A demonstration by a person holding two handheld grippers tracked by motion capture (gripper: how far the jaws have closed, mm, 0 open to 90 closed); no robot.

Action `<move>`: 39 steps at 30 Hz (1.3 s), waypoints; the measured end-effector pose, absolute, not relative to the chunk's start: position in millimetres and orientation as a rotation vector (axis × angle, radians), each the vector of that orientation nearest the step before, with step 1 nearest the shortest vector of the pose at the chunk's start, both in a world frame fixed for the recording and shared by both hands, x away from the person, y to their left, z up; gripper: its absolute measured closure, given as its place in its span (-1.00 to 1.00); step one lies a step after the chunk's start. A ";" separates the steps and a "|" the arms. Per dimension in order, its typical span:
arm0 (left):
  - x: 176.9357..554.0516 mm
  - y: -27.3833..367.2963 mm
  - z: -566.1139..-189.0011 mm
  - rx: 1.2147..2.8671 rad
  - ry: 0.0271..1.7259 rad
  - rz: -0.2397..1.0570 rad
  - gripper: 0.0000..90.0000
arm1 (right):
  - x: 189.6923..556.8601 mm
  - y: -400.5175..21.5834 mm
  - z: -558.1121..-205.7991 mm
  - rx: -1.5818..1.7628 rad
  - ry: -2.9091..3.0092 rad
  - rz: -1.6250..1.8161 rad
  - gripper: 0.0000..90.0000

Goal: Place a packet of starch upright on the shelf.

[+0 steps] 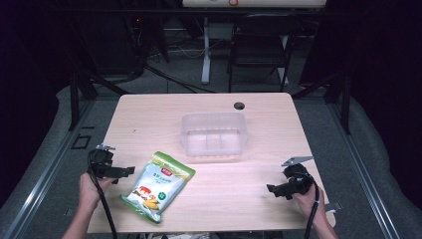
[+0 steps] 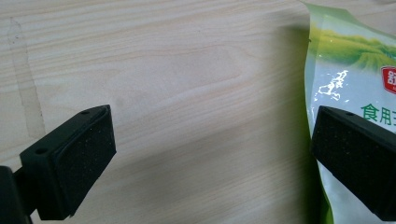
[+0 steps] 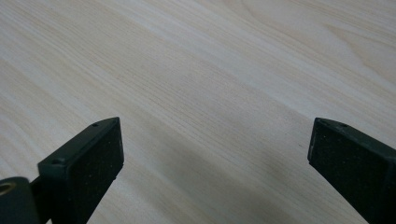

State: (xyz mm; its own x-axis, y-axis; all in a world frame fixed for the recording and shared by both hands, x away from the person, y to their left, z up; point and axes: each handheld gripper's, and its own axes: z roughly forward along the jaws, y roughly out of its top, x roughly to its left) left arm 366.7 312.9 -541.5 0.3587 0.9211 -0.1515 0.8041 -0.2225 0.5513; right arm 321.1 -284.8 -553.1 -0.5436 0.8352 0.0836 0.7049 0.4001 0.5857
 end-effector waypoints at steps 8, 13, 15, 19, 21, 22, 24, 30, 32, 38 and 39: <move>366.2 312.9 -540.9 2.076 1.485 0.268 -1.00 | 321.2 -284.4 -552.7 1.358 2.438 0.845 -0.93; 366.9 312.0 -538.6 2.063 1.470 0.220 -1.00 | 320.9 -284.8 -553.0 1.356 2.436 0.851 -0.93; 367.0 311.4 -537.2 2.057 1.471 0.212 -1.00 | 320.8 -285.3 -553.3 1.361 2.439 0.858 -0.93; 368.0 305.6 -534.9 2.050 1.448 0.194 -1.00 | 320.5 -285.4 -553.3 1.361 2.439 0.866 -0.93; 368.3 303.4 -534.7 2.060 1.436 0.173 -1.00 | 320.7 -285.1 -553.4 1.356 2.442 0.864 -0.93; 368.3 303.4 -534.7 2.060 1.436 0.173 -1.00 | 320.7 -285.1 -553.4 1.356 2.442 0.864 -0.93; 368.9 300.2 -533.5 2.062 1.423 0.166 -1.00 | 321.1 -283.9 -553.4 1.350 2.446 0.870 -0.93; 371.8 296.0 -532.4 2.047 1.404 0.132 -1.00 | 322.9 -282.4 -554.9 1.340 2.462 0.835 -0.94; 372.7 293.5 -533.0 2.047 1.396 0.122 -1.00 | 321.2 -282.5 -554.6 1.356 2.451 0.834 -0.93; 374.3 284.7 -533.1 2.049 1.368 0.096 -1.00 | 320.4 -281.4 -554.0 1.345 2.457 0.819 -0.93; 375.0 282.8 -532.8 2.054 1.364 0.089 -1.00 | 320.8 -281.0 -554.2 1.346 2.460 0.825 -0.93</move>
